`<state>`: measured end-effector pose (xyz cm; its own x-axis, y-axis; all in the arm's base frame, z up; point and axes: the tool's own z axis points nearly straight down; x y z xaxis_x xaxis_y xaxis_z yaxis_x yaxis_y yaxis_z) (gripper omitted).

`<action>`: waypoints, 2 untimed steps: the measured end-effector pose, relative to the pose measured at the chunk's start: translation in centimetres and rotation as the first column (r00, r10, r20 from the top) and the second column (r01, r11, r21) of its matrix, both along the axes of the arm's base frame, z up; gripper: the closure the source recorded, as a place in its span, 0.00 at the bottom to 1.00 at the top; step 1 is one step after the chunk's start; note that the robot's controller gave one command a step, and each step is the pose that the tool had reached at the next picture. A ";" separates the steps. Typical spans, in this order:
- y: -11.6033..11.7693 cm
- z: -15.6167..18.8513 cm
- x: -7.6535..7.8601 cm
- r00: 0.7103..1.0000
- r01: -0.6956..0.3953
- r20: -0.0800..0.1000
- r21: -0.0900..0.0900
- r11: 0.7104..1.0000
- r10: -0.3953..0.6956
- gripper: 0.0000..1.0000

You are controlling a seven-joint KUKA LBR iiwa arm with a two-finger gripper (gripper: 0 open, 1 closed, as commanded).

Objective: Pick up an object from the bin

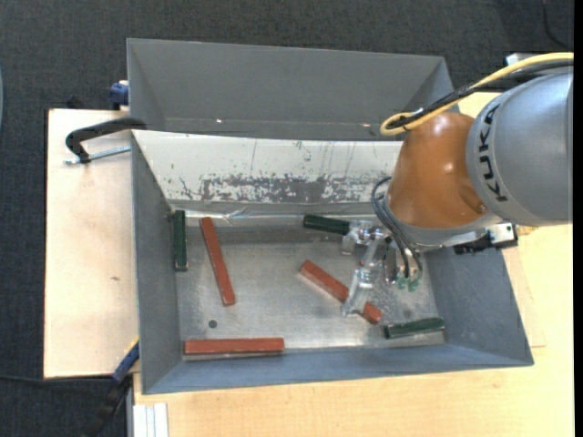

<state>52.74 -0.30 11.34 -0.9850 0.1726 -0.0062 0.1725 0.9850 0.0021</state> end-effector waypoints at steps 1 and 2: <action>0.7 -2.8 -0.8 0.999 -0.036 -0.004 0.000 0.999 0.036 0.00; 2.9 -4.3 -1.4 0.974 0.228 -0.008 0.001 0.974 -0.228 1.00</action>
Offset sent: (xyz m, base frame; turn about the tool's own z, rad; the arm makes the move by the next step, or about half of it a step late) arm -0.0144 0.0279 -0.0434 0.2320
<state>51.37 2.61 7.08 -0.9196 0.3928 0.0015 0.3928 0.9196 0.0015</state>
